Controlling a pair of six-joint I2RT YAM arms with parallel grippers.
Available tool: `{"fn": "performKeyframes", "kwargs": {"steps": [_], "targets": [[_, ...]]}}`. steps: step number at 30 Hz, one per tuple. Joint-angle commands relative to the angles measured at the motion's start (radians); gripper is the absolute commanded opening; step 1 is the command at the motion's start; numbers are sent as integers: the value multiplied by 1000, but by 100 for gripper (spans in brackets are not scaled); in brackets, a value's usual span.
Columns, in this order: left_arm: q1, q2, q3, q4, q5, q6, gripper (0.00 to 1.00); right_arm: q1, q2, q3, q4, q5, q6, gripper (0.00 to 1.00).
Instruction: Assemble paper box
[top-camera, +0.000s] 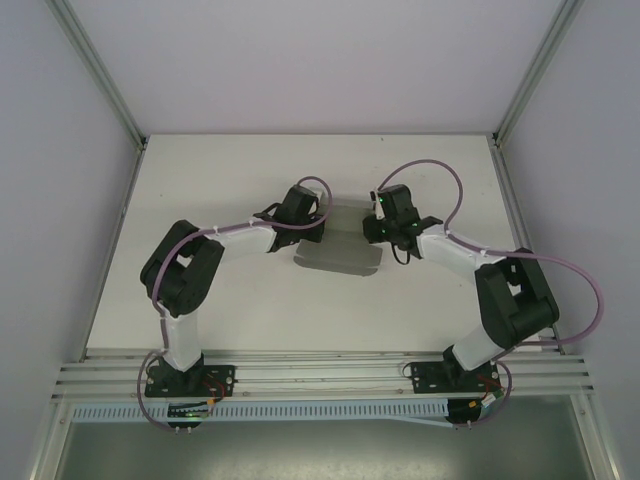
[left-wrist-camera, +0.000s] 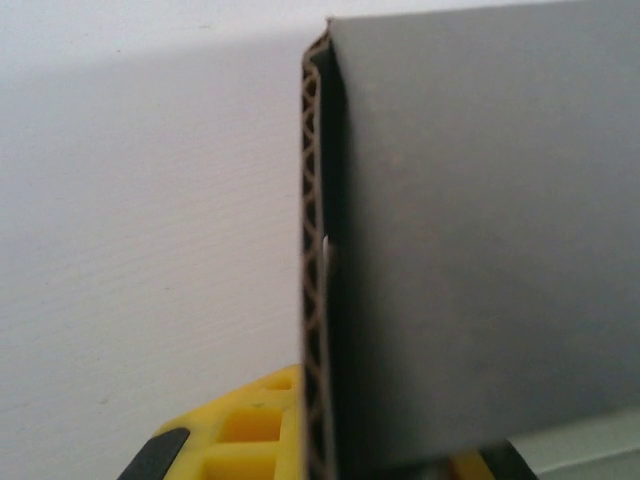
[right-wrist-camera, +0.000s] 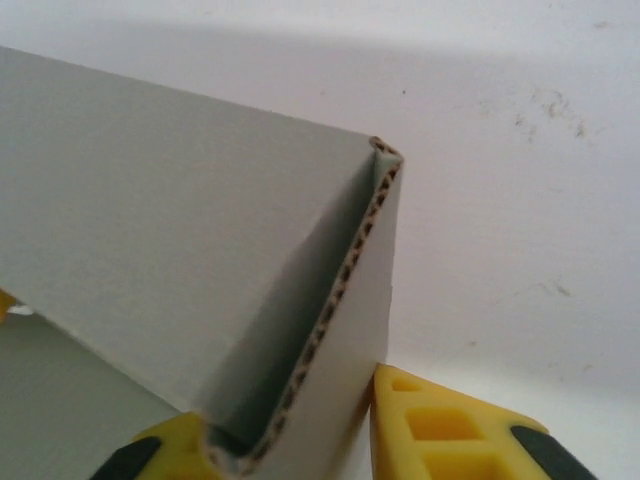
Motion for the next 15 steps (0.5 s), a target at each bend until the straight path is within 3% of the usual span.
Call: {"fn": "performKeyframes", "kwargs": {"steps": [1,5,7,11,15], "targets": [[-12,-65,42,-7,-3,-24,0,37,25,37,32,227,83,14],[-31,-77,63,-52,-58,-56,0,64,73,78,-50,593,292,11],[-36,-77,85,-100,-87,-100,0,67,105,114,-144,758,453,3],[-46,-89,93,-136,-99,-167,0,65,155,163,-271,850,653,0],[-50,-97,85,-139,-116,-184,0,59,184,186,-317,887,744,0]]}}
